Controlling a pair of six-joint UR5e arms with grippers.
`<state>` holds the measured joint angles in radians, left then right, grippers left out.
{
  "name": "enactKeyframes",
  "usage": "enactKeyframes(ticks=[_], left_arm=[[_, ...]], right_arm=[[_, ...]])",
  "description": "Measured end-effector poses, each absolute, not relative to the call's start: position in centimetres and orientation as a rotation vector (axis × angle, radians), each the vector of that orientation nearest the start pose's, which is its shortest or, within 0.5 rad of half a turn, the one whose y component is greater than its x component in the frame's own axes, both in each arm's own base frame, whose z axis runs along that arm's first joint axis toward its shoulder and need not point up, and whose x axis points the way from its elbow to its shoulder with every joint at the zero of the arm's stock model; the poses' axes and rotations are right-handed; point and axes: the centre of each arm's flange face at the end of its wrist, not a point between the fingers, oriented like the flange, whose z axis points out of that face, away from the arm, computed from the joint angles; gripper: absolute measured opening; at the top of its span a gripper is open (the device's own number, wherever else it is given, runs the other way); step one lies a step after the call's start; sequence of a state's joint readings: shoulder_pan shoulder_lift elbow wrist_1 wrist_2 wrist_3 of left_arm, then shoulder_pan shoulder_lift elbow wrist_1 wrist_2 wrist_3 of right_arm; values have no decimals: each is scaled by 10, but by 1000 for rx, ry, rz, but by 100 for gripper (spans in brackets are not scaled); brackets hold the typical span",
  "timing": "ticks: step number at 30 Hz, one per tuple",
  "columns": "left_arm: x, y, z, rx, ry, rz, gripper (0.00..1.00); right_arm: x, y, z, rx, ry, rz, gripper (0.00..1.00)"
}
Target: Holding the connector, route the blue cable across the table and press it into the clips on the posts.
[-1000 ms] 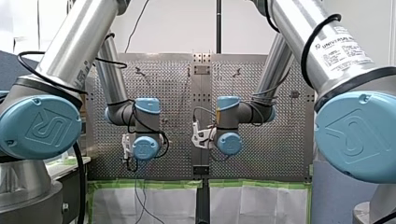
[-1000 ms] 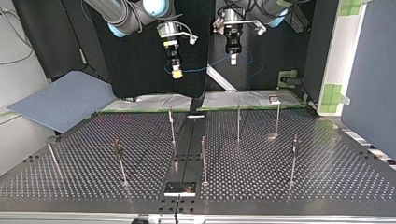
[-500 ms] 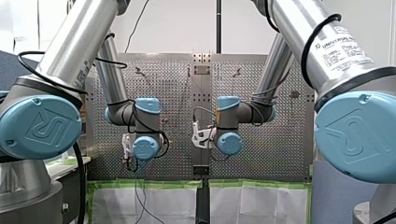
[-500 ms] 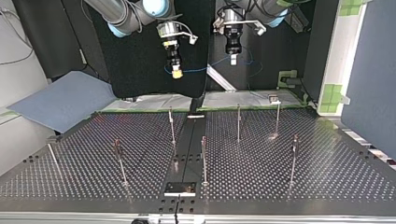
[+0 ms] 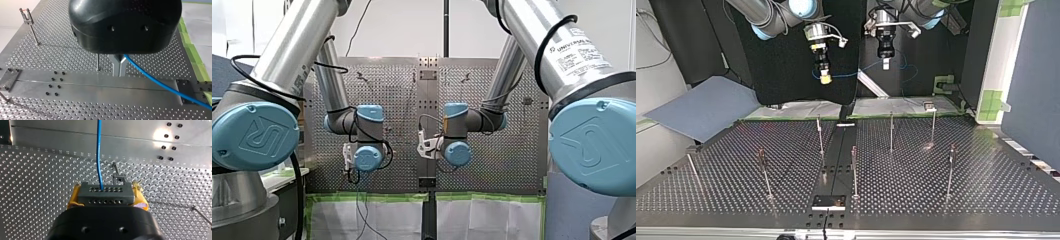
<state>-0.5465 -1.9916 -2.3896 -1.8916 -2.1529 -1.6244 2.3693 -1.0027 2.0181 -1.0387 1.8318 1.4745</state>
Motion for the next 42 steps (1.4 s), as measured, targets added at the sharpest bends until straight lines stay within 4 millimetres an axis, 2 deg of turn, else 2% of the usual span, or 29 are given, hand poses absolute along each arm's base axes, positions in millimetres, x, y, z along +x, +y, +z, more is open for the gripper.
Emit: enactKeyframes(ticks=[7,11,18,32,35,42], left_arm=[[294,-267,85,-81,1552,-6,0],[304,-263,95,-76,1547,34,0],[302,-260,94,-28,1590,92,0],[299,-258,93,-13,1615,110,0],[293,-253,94,-11,1627,129,0],[286,-241,107,-58,1640,168,0]], right_arm=[[456,-296,88,1594,-814,1533,0],[449,-294,72,1630,-835,1476,0],[441,-288,53,1711,-859,1394,0],[434,-282,46,1787,-875,1323,0],[439,-285,54,1780,-880,1345,0],[457,-295,95,1739,-913,1443,0]])
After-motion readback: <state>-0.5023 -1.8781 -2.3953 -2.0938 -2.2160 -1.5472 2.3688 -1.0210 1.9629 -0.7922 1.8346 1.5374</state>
